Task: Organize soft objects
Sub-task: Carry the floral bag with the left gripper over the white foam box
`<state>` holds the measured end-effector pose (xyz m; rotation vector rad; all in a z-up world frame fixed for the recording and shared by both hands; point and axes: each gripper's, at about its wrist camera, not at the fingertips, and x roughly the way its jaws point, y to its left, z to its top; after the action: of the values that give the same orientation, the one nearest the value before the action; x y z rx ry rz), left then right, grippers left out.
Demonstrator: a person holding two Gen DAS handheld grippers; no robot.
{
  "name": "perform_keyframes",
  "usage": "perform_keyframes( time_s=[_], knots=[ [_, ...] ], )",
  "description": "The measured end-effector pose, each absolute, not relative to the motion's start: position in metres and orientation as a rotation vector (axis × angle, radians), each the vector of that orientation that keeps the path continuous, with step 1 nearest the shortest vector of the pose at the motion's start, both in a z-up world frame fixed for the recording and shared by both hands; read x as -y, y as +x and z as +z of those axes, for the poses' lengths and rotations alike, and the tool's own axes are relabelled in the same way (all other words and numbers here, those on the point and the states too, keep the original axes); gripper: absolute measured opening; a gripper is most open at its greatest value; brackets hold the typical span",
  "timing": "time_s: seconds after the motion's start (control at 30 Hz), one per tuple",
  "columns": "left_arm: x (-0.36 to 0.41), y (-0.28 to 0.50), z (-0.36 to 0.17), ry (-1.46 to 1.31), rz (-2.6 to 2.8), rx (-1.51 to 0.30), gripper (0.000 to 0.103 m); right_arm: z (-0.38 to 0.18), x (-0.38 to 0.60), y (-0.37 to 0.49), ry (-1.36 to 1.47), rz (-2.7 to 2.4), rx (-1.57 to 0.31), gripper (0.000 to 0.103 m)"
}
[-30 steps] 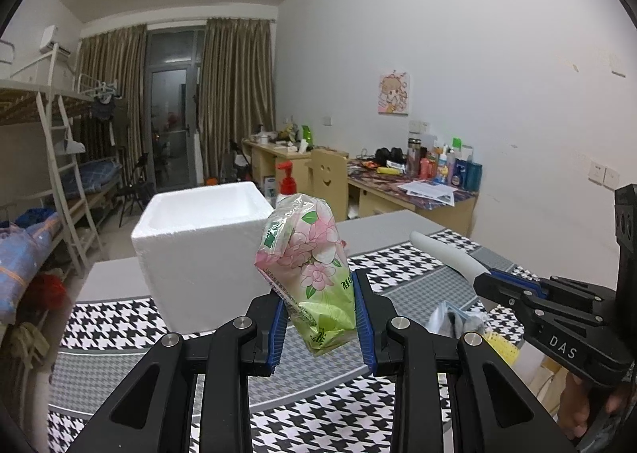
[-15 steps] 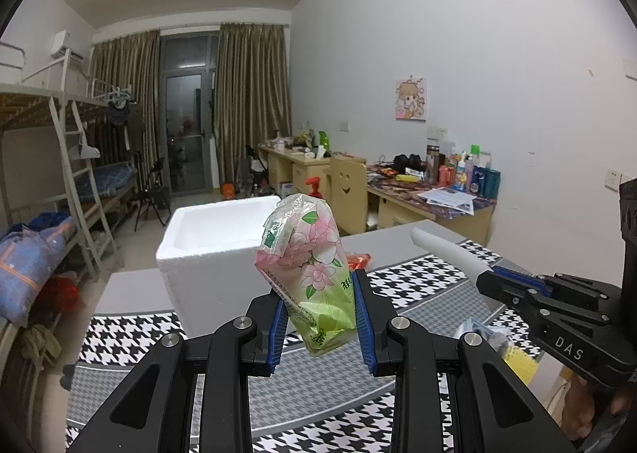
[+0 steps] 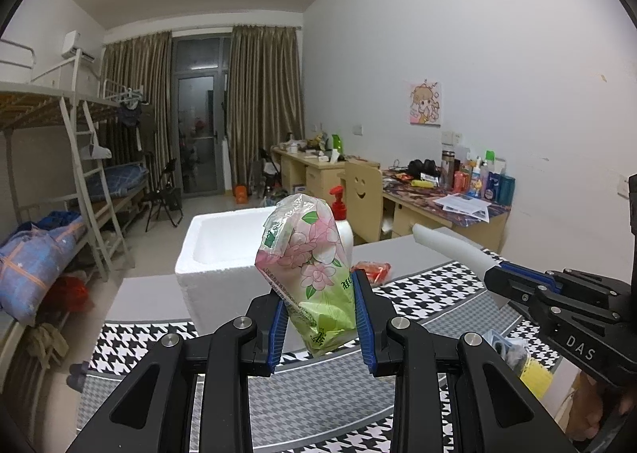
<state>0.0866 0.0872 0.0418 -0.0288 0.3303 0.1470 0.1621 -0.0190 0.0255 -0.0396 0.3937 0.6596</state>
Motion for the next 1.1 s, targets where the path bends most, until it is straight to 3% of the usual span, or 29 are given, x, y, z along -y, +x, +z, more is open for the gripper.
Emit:
perform_keyframes(
  time_s=[1.1],
  knots=[
    [-0.129,0.107,0.059,-0.042,0.18,-0.322,0.032,0.055,-0.035,0.185,-0.078,0.714,-0.39,0.013]
  ],
)
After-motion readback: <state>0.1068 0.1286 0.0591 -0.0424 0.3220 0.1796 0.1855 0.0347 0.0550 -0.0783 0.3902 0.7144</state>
